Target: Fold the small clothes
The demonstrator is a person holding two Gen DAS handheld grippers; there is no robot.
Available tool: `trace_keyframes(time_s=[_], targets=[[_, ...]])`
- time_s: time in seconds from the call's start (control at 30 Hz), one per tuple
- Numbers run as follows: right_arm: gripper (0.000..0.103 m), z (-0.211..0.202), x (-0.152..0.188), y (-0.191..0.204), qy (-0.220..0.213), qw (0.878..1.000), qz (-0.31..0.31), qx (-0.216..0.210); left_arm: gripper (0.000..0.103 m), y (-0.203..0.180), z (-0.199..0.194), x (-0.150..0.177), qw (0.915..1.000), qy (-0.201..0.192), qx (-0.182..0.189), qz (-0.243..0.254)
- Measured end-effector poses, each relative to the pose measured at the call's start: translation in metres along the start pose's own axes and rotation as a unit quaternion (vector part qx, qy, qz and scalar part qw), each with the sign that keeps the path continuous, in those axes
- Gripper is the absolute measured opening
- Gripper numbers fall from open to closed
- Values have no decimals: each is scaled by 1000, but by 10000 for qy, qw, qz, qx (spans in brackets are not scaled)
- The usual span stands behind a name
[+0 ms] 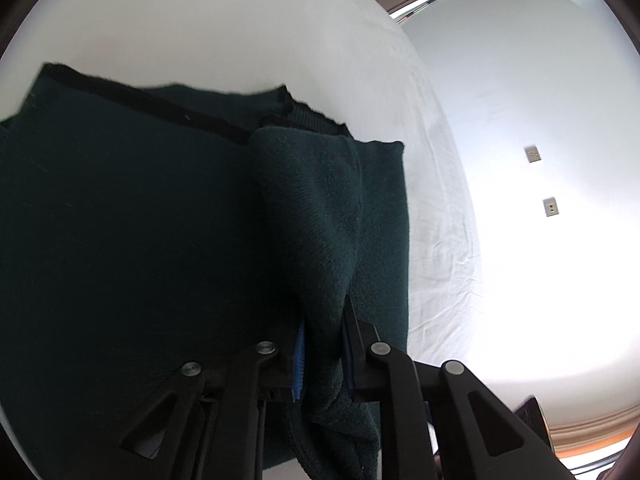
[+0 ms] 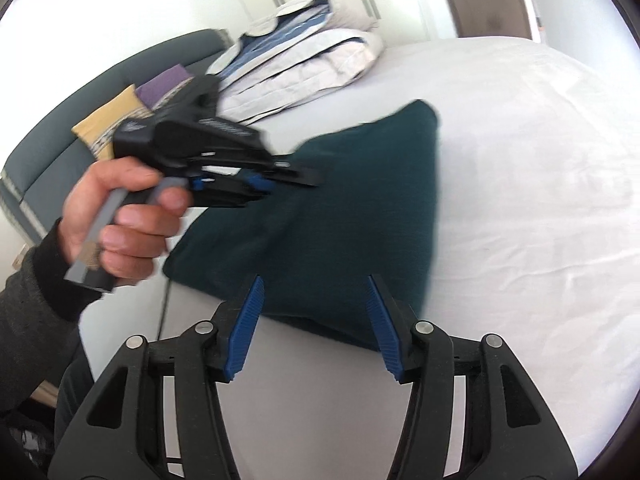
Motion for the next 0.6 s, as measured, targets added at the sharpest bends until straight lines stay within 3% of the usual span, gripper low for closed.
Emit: trace_keyframes(time_s=[0.13, 0.33, 0.6], targets=[[51, 6, -8, -15, 15, 9983, 134, 574, 16, 16, -28, -5, 9998, -151, -91, 96], [51, 59, -13, 16, 585, 9953, -524, 559, 16, 62, -77, -18, 9985, -448, -300, -48], [53, 99, -13, 67, 910, 9875, -1214, 424, 16, 124, -110, -21, 9966, -588, -401, -417]])
Point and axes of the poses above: each gripper's, at about its wrist camera, not at the fingertips, and z roughly the way its jaws point, y to its left, x to its underside, the point moved 7 cm from there along z, roughly the way its jaws point, and after that the axes turned 6 degrees about -x, right-handed, at the moved point
